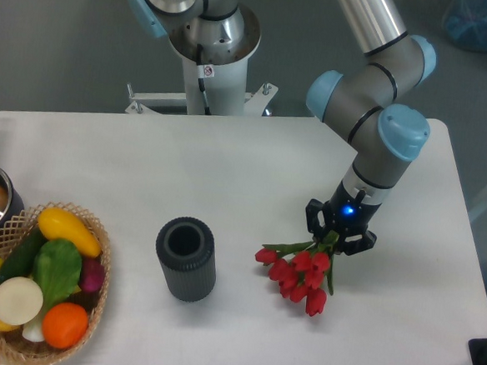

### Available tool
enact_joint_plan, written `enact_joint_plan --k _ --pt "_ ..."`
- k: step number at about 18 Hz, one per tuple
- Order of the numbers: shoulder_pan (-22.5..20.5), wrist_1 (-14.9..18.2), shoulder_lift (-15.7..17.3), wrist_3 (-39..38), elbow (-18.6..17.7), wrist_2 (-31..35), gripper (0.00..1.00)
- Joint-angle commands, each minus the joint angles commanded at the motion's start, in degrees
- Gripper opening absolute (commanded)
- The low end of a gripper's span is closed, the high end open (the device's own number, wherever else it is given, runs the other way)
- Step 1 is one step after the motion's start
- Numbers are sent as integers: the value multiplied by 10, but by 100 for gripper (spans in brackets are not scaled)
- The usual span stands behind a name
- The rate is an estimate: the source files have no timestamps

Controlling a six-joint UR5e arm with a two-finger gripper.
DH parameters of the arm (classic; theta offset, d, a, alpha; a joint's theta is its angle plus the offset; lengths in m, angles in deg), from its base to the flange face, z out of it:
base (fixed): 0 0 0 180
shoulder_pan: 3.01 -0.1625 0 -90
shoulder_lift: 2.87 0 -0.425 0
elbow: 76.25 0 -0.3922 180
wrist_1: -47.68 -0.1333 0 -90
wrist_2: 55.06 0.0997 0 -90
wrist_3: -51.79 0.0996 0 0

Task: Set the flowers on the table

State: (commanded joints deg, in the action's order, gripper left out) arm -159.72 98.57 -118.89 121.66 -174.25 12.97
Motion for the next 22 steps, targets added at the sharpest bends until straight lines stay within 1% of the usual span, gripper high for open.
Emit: enact_joint_plan --k 1,3,5,7,9,10,12,15,17,20,22 --pt "0 0 2 0 0 0 99" --pt "-3 -1 5 -2 3 0 100" --pt "-5 0 21 -5 9 -1 100" --pt "-11 -2 29 -8 15 0 100" --pt "-20 -4 46 -9 38 1 100" --pt "-25 -4 54 -8 42 6 100" --pt "-35 -2 80 -8 44 59 100" --pt "-47 3 112 0 34 104 100" --pt "-60 3 133 25 32 106 100" --pt "-87 23 163 81 31 107 100" --pt "-111 25 181 115 26 106 100"
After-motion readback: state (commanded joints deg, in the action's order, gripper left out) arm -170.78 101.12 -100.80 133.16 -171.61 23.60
